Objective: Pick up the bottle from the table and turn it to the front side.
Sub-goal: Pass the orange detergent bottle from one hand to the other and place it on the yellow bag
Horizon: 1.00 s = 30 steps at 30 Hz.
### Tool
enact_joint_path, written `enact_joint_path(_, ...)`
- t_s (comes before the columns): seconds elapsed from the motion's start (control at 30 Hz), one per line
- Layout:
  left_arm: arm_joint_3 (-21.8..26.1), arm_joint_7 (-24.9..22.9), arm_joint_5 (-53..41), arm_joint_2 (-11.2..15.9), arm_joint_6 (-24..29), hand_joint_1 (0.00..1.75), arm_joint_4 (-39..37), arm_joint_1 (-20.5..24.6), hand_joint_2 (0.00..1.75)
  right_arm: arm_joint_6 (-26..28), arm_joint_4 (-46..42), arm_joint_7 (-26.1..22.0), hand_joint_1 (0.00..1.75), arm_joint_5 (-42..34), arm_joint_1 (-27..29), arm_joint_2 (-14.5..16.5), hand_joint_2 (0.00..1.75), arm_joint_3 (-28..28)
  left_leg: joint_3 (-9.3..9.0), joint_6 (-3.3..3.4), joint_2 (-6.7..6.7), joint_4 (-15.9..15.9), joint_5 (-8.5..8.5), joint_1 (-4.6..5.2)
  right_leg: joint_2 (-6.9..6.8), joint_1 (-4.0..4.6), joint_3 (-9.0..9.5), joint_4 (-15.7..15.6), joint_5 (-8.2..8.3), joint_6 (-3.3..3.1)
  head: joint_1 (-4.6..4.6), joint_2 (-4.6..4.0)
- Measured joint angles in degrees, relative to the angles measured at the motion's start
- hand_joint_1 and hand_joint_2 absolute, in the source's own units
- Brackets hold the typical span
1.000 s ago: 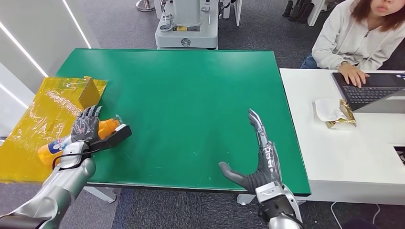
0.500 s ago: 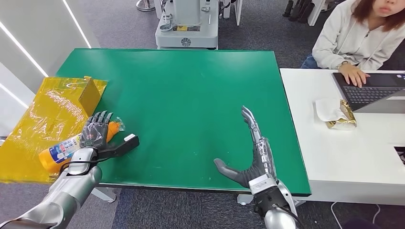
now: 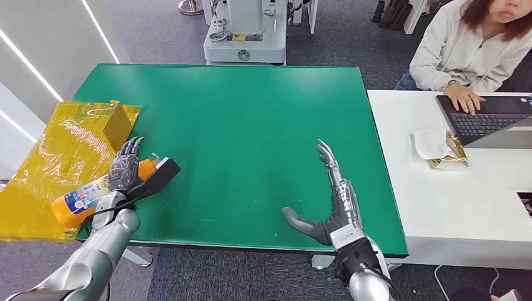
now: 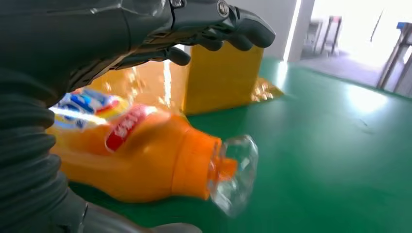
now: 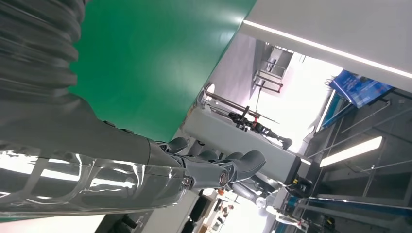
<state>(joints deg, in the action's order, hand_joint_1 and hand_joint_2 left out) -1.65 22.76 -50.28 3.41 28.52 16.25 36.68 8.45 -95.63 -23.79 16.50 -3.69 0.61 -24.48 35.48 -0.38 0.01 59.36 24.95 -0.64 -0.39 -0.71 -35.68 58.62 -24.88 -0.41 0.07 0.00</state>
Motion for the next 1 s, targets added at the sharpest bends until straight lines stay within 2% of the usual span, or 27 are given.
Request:
enact_joint_path(0.1,3.8,5.0,6.3,-2.1,-3.9,0.0,0.8,0.9,1.75,0.9,0.5,-0.3,0.0,-0.9,-0.3,0.0,1.75,0.5,0.03,0.0,-0.06,0.0,0.0,0.0,-0.06,0.0,0.0,0.0,0.0,0.0,0.01,0.0)
enact_joint_path(0.23,7.2,8.2,10.6,-5.3,-5.4,0.0,2.3,2.3,1.75,2.0,0.7,-0.2,0.0,-1.8,-0.2,0.0,1.75,1.0,0.04,0.0,-0.05,0.0,0.0,0.01,-0.05,-0.01,0.01,0.0,0.02,0.03,0.02,0.0)
enact_joint_path(0.5,9.4,9.6,12.3,-8.1,-5.7,0.0,4.1,3.1,1.75,2.5,0.7,-0.2,0.0,-2.1,0.2,0.0,1.75,1.8,0.03,0.01,-0.01,0.0,0.01,0.0,0.01,-0.01,-0.01,0.0,0.03,0.04,0.0,0.0)
enact_joint_path(0.8,9.5,16.2,15.9,-10.1,-7.7,0.0,6.0,3.0,1.75,4.7,1.1,-2.2,0.0,-4.2,1.4,0.0,1.75,2.7,0.04,0.01,-0.01,0.0,0.01,0.01,0.01,-0.01,0.0,0.0,0.03,0.05,0.01,0.0)
enact_joint_path(0.9,7.6,16.8,26.0,-11.6,-13.0,0.0,11.2,0.6,1.75,6.5,1.3,-4.7,0.0,-7.5,2.3,0.0,1.75,3.1,0.05,0.05,-0.02,0.0,0.03,0.03,0.0,-0.02,0.0,0.0,0.03,0.06,0.01,0.0)
enact_joint_path(1.0,1.5,16.4,36.6,-13.1,-15.4,0.0,18.8,-3.6,1.75,8.2,1.1,-6.3,0.0,-10.4,3.2,0.0,1.75,3.6,0.1,0.08,-0.08,0.0,0.06,0.03,-0.07,-0.02,0.01,-0.1,0.01,0.08,0.02,0.0)
